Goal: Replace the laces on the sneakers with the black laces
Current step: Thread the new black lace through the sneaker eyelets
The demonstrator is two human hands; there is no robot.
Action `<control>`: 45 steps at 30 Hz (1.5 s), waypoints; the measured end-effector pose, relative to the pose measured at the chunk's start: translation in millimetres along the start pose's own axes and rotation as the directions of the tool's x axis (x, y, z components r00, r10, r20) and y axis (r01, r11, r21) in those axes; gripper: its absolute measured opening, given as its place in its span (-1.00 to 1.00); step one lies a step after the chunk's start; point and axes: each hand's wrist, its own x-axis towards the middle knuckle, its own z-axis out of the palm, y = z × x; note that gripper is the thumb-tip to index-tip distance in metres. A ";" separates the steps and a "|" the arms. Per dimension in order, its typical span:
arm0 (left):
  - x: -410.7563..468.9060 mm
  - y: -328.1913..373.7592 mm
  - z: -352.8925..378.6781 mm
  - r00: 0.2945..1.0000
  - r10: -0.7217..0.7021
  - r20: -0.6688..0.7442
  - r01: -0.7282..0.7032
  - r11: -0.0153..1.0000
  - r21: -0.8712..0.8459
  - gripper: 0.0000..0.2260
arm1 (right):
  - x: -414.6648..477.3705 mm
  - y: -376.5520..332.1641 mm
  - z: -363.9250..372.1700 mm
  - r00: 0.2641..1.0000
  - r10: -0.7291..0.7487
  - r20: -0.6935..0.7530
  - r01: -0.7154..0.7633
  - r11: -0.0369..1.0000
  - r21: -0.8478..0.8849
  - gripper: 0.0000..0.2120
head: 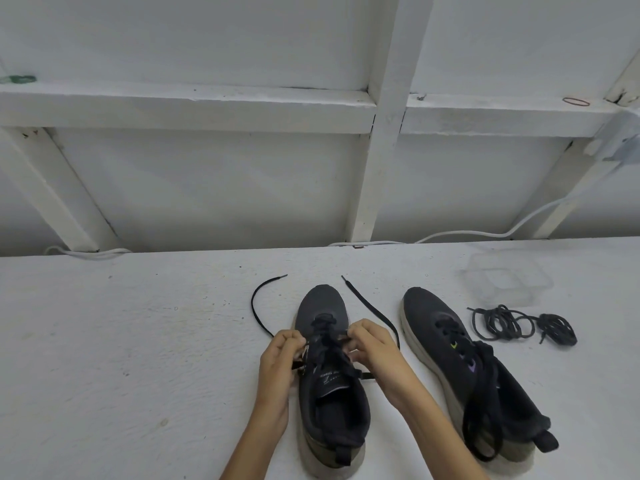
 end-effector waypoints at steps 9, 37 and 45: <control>11.0 7.0 1.2 0.994 0.037 0.105 -0.062 0.966 0.252 -0.86 | 2.5 -5.3 0.8 0.993 -0.110 0.042 0.115 0.978 -0.174 -0.82; -4.5 0.8 1.6 1.000 0.017 -0.016 -0.015 0.990 0.142 -0.94 | -15.8 -1.6 -6.5 1.000 -0.003 -0.026 0.001 0.994 -0.109 -0.84; -7.7 4.9 2.4 0.999 0.019 0.029 -0.023 0.991 0.132 -0.94 | -22.6 -12.3 -0.3 0.985 -0.155 0.070 0.166 0.969 -0.181 -0.81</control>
